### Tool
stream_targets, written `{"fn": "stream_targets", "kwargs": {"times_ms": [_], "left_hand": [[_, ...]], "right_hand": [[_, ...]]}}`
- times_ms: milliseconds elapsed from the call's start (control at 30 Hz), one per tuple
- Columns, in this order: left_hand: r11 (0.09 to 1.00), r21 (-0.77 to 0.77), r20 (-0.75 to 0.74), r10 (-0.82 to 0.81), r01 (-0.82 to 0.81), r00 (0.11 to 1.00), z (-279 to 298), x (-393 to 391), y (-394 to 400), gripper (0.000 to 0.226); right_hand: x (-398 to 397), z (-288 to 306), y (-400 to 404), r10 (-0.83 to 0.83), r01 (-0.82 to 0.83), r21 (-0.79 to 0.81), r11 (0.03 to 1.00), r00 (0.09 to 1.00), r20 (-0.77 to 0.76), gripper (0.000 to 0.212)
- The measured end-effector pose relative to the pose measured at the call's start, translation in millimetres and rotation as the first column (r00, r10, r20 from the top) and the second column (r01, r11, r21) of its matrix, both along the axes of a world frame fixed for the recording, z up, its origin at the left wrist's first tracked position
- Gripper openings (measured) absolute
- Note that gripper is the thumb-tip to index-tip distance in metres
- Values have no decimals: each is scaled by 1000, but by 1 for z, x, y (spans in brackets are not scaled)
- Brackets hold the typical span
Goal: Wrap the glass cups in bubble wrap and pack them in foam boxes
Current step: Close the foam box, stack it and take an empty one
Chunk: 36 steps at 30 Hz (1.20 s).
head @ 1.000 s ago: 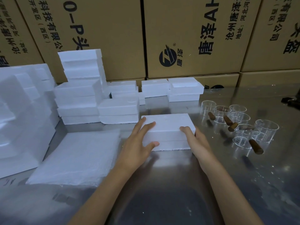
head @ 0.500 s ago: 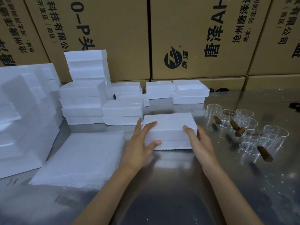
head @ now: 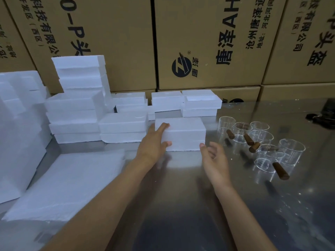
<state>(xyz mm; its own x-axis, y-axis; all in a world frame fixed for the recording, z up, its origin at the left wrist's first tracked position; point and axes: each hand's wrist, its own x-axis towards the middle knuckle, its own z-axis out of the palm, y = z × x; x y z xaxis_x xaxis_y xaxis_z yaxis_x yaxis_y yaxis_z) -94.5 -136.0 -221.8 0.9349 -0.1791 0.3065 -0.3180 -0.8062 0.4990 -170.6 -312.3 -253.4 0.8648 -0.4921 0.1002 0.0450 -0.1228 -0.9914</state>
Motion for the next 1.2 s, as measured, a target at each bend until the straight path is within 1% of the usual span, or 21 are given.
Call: {"fn": "stream_targets", "kwargs": {"times_ms": [33,100,167,267,433,500,567,633,767,900,967,1033,1067,1100,1133,1167,1200], "left_hand": [[989,140,52,39,-46,998,4,9,-2,56],[903,407,209,56,-139,976,10,27,-7,55],[820,537,273,52,-197,961,16,42,-13,54],[759,607,273,78,-235,959,24,61,-25,56],[658,712,248,91,-245,965,40,82,-46,56],[611,754,239,86,-240,967,45,85,-51,54],[570,791,225,66,-221,972,51,85,-56,49],[547,812,209,48,-201,977,55,83,-59,46],[478,865,158,33,-154,987,59,81,-62,44],[415,897,162,11,-152,987,59,84,-60,43],[370,921,123,19,-121,992,64,85,-60,46],[406,912,6,129,-58,992,78,89,-65,54],[450,893,-81,207,-22,975,88,92,-69,54],[485,875,-139,254,-2,957,97,98,-74,50],[514,858,-150,261,-6,954,106,105,-80,44],[564,825,-138,236,-21,962,112,113,-85,40],[644,764,-113,195,-41,974,114,122,-91,36]], "right_hand": [[2,0,-1,-7,7,-4,1000,1000,-6,46],[7,-1,-1,-27,27,-9,1000,1000,-14,40],[9,-3,0,-42,42,-17,999,999,-22,35],[8,-4,2,-47,46,-41,998,998,-29,29],[5,-3,-3,-57,53,-93,994,998,-39,27],[2,-3,-2,-73,67,-155,986,997,-29,24],[0,-4,1,-71,66,-256,964,997,-11,21],[-3,-4,4,-51,47,-324,945,999,-4,17],[1,0,4,-51,26,-444,895,998,-44,13],[5,-3,2,-39,7,-529,849,998,-50,11],[12,0,-4,-23,-20,-534,845,997,-75,13],[24,4,-14,-28,-18,-454,891,995,-95,17],[30,6,-18,-40,-3,-406,914,994,-97,20],[35,6,-20,-56,17,-368,930,994,-96,22],[38,5,-21,-71,33,-346,938,993,-97,24],[40,4,-21,-80,42,-336,941,992,-101,25],[42,2,-20,-84,45,-333,942,991,-105,26]]}}
